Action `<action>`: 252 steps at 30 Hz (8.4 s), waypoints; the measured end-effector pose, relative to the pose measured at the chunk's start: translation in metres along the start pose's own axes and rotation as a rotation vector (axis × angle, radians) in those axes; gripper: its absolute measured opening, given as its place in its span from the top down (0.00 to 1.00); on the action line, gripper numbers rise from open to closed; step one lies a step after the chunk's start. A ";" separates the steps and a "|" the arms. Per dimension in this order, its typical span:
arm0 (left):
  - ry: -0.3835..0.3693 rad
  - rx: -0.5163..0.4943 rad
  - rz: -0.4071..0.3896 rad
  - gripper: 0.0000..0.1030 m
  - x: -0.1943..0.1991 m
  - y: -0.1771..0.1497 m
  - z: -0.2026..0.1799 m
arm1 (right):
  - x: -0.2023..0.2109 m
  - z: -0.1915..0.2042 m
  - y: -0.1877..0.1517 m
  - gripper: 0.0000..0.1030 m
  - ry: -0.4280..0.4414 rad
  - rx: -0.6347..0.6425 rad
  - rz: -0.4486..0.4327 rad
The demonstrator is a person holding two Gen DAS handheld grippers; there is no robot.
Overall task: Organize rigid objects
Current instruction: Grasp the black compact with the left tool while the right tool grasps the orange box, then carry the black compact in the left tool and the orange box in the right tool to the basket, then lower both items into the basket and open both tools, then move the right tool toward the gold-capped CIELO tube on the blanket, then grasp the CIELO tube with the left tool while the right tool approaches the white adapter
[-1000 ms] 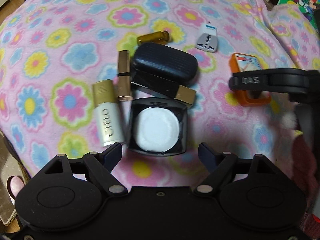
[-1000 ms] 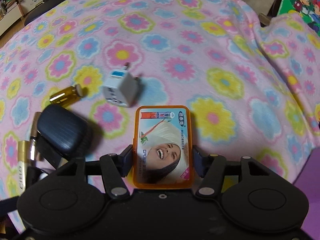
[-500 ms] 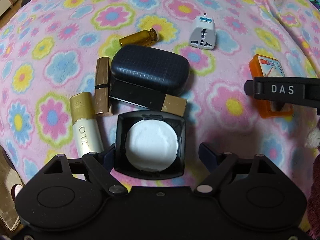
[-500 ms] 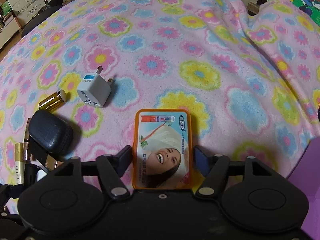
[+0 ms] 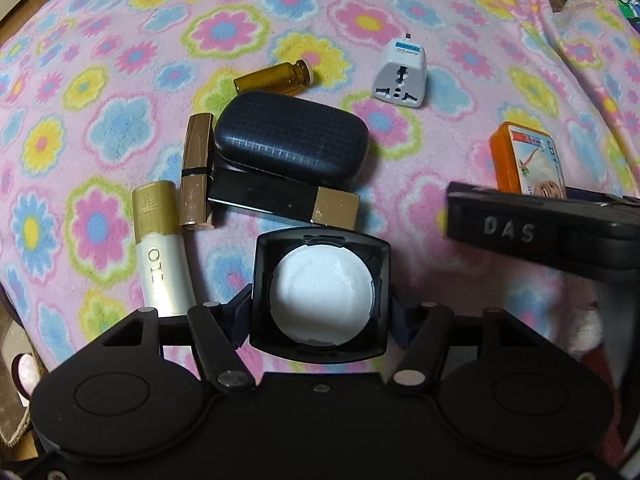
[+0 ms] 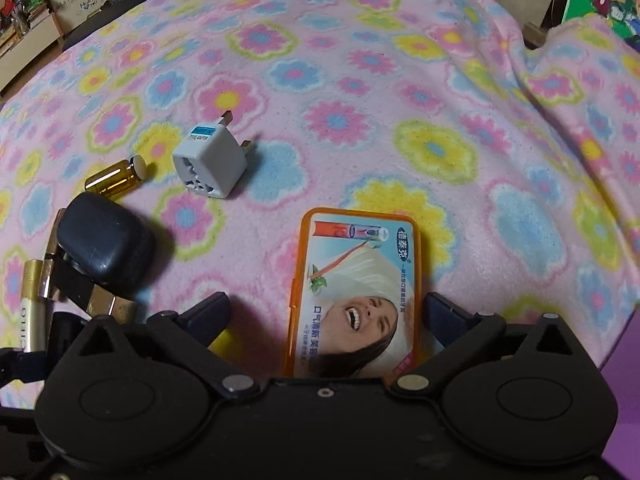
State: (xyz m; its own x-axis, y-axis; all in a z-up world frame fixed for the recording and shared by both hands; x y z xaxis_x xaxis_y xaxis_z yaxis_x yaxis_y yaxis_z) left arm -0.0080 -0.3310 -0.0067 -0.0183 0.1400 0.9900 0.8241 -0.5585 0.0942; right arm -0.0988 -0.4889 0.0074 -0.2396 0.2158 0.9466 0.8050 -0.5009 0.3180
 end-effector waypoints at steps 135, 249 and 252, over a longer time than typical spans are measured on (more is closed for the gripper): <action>0.218 0.703 0.112 0.27 0.056 -0.182 0.411 | 0.040 0.435 -0.102 0.10 0.261 0.508 0.188; 0.122 0.394 0.060 0.21 0.014 0.025 0.168 | 0.006 0.029 0.008 0.03 0.063 -0.035 0.075; 0.103 0.398 0.039 0.21 0.025 0.024 0.167 | 0.003 0.029 0.008 0.02 0.066 -0.036 0.074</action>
State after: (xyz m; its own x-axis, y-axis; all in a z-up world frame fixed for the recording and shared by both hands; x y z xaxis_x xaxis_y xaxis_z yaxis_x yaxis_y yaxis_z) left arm 0.1060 -0.2049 0.0025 -0.0229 0.0315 0.9992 0.9795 -0.1995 0.0287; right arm -0.0773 -0.4681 0.0118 -0.2161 0.1220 0.9687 0.8022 -0.5434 0.2474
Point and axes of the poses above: each gripper's, at about its wrist camera, not at the fingertips, and x roughly against the way its jaws point, z to its left, y to its top, the point moved 1 cm from there along -x, roughly the way its jaws point, and after that the axes turned 8 degrees about z, right-handed, at the moved point
